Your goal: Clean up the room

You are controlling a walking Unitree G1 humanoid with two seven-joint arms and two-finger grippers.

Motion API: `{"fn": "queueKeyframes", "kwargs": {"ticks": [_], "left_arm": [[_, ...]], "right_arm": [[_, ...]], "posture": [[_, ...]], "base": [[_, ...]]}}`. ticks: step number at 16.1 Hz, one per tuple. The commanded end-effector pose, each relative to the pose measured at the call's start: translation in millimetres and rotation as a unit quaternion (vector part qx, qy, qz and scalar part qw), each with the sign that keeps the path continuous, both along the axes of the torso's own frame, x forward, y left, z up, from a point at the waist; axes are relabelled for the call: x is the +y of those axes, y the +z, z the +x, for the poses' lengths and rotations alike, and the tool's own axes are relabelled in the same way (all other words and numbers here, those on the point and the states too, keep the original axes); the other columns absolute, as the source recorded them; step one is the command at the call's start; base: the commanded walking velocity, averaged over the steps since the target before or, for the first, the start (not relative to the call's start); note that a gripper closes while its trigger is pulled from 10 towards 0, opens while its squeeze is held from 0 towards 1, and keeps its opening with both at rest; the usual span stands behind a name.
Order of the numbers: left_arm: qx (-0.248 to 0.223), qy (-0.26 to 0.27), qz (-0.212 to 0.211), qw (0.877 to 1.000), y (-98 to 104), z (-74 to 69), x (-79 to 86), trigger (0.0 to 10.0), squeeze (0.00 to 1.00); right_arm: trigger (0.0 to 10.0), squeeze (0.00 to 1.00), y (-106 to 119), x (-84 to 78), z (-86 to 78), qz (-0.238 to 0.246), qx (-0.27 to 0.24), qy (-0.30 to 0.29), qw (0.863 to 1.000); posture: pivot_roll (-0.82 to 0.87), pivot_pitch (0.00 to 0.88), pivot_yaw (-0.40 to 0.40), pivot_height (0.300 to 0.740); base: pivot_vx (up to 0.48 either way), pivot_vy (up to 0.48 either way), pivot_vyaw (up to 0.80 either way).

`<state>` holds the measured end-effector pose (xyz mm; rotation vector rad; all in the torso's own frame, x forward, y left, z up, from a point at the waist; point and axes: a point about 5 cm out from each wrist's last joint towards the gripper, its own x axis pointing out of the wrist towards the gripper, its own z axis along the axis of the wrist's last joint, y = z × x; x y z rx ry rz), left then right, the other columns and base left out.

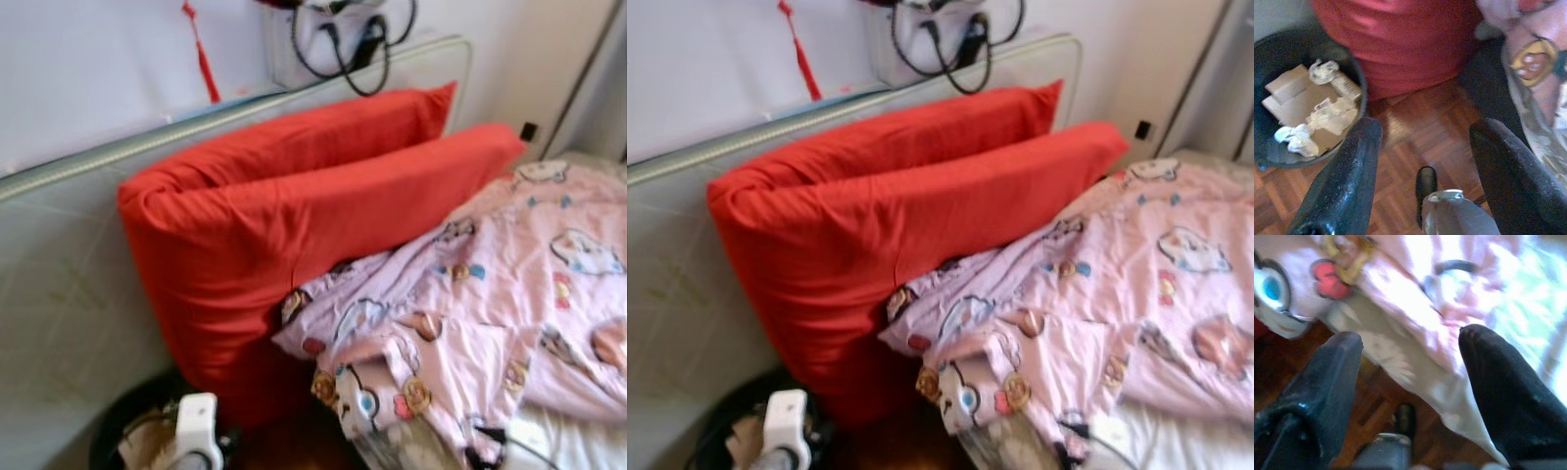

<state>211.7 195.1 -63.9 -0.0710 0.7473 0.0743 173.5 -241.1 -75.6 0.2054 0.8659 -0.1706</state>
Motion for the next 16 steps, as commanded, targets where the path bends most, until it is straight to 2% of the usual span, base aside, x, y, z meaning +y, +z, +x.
{"fn": "queueKeyframes", "kwargs": {"ticks": [1,3,5,7,10,11,13,16], "left_arm": [[-0.008,-0.003,0.003,1.0,2.8,4.3,0.4,10.0,0.0],[-0.023,-0.009,-0.001,1.0,6.9,10.4,-1.3,10.0,0.0],[-0.058,-0.011,-0.008,0.998,16.7,23.8,-3.6,10.0,0.0],[-0.11,-0.019,-0.018,0.994,31.9,41.6,-6.6,10.0,0.0],[-0.18,-0.017,-0.021,0.983,49.2,53.0,-1.1,10.0,0.0],[-0.228,-0.018,-0.019,0.973,59.8,55.1,3.3,10.0,0.0],[-0.246,-0.019,-0.017,0.969,63.0,53.4,4.3,10.0,0.0],[-0.268,-0.043,-0.005,0.962,67.3,50.2,4.2,10.0,0.0]], "right_arm": [[10.0,0.0,-0.3,-2.3,-2.4,-0.003,0.0,-0.005,1.0],[10.0,0.0,0.3,-2.8,-1.9,-0.004,-0.008,-0.011,1.0],[10.0,0.0,2.3,-3.3,-0.6,-0.003,-0.029,-0.018,0.999],[10.0,0.0,6.5,-3.0,3.1,-0.003,-0.063,0.001,0.998],[10.0,0.0,10.2,-3.9,4.6,0.0,-0.1,-0.011,0.995],[10.0,0.0,39.5,35.0,58.6,-0.011,-0.218,0.013,0.976],[10.0,0.0,47.1,42.3,66.7,-0.03,-0.242,0.038,0.969],[10.0,0.0,50.3,47.7,64.4,-0.043,-0.268,0.054,0.961]], "posture": [[0.05,0.01,0.036,0.74],[0.05,0.01,0.037,0.74],[0.05,0.008,0.036,0.74],[0.06,0.002,0.039,0.74],[0.06,0.001,0.036,0.74],[0.05,0.0,0.034,0.74],[0.06,0.0,0.033,0.74],[0.05,0.0,0.032,0.74]], "base": [[0.0,0.0,0.0],[0.0,0.0,0.0],[0.0,0.0,0.0],[0.0,0.0,0.0],[0.0,0.0,0.0],[0.0,0.0,0.0],[0.0,0.0,0.0],[0.0,0.0,0.0]]}}
